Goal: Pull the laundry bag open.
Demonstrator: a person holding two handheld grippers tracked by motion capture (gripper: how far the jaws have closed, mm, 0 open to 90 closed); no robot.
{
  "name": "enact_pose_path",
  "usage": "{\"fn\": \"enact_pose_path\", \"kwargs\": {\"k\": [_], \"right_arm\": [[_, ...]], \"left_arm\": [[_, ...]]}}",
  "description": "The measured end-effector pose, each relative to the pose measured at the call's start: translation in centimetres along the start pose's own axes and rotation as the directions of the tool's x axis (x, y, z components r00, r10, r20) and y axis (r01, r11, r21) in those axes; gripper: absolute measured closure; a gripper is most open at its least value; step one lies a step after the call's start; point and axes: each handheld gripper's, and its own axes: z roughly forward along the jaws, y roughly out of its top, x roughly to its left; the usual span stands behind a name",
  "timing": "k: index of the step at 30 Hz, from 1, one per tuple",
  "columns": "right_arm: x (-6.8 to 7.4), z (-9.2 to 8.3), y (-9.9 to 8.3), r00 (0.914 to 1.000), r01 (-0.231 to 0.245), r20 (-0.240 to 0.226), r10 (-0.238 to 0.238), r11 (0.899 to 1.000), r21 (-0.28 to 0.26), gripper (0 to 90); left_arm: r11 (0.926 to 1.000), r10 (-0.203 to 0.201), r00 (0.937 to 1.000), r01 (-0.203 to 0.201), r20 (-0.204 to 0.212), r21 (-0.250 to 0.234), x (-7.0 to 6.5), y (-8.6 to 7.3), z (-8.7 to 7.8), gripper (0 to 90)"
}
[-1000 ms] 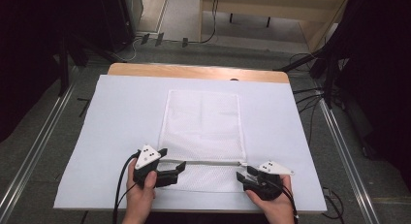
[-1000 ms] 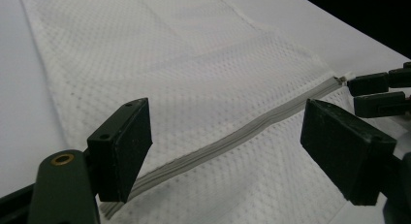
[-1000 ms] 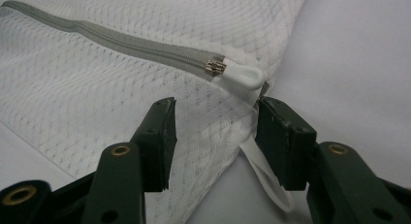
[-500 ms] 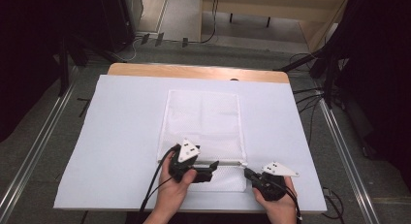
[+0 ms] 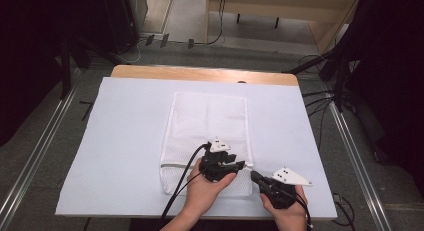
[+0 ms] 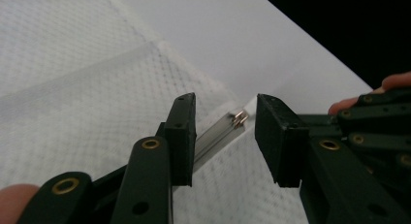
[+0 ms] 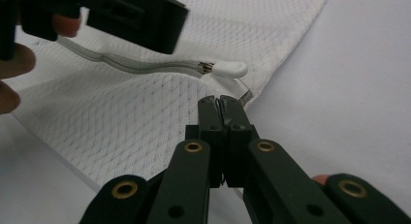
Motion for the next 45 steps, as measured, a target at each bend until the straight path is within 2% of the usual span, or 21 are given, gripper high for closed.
{"fn": "enact_pose_path", "kwargs": {"k": [3,7,11,14,18,25,35,39,45], "right_arm": [[0.3,0.0,0.1,0.9999,0.009,-0.005,-0.009,1.000,-0.004,90.0],[0.4,-0.1,0.2,0.9997,0.020,-0.012,-0.020,1.000,-0.008,90.0],[0.5,-0.1,0.2,0.9995,0.025,-0.018,-0.025,1.000,-0.004,90.0],[0.6,0.0,0.1,0.9993,0.033,-0.019,-0.033,0.999,-0.005,90.0],[0.6,0.0,0.2,0.9989,0.043,-0.016,-0.043,0.999,-0.006,90.0],[0.5,0.1,0.2,0.9990,0.043,-0.015,-0.043,0.999,0.003,90.0],[0.5,0.0,0.2,0.9992,0.038,-0.011,-0.038,0.999,-0.003,90.0],[0.4,0.0,0.2,0.9992,0.040,-0.009,-0.040,0.999,-0.003,90.0],[0.3,0.0,0.2,0.9991,0.041,-0.006,-0.041,0.999,-0.007,90.0]], "left_arm": [[1.0000,-0.005,0.9988,0.005,-0.048,0.004,-0.6,0.7,0.7,51.0],[0.9994,-0.018,0.9946,0.021,-0.102,0.028,-1.4,1.3,1.5,47.7],[0.9970,0.009,0.9937,-0.001,-0.112,0.077,-2.3,1.6,2.4,46.0],[0.9942,0.013,0.9929,0.000,-0.118,0.108,-2.6,1.8,3.0,43.9],[0.9889,0.043,0.9893,-0.023,-0.139,0.147,-2.5,1.7,3.3,47.9],[0.9932,-0.010,0.9962,0.020,-0.086,0.115,-1.0,2.0,1.9,62.6],[0.9933,-0.038,0.9992,0.039,-0.015,0.108,0.1,1.1,1.0,82.9],[0.9920,-0.043,0.9991,0.042,0.001,0.119,0.1,0.8,0.9,84.9],[0.9907,-0.055,0.9983,0.052,0.019,0.126,0.3,0.4,1.0,82.6]]}}
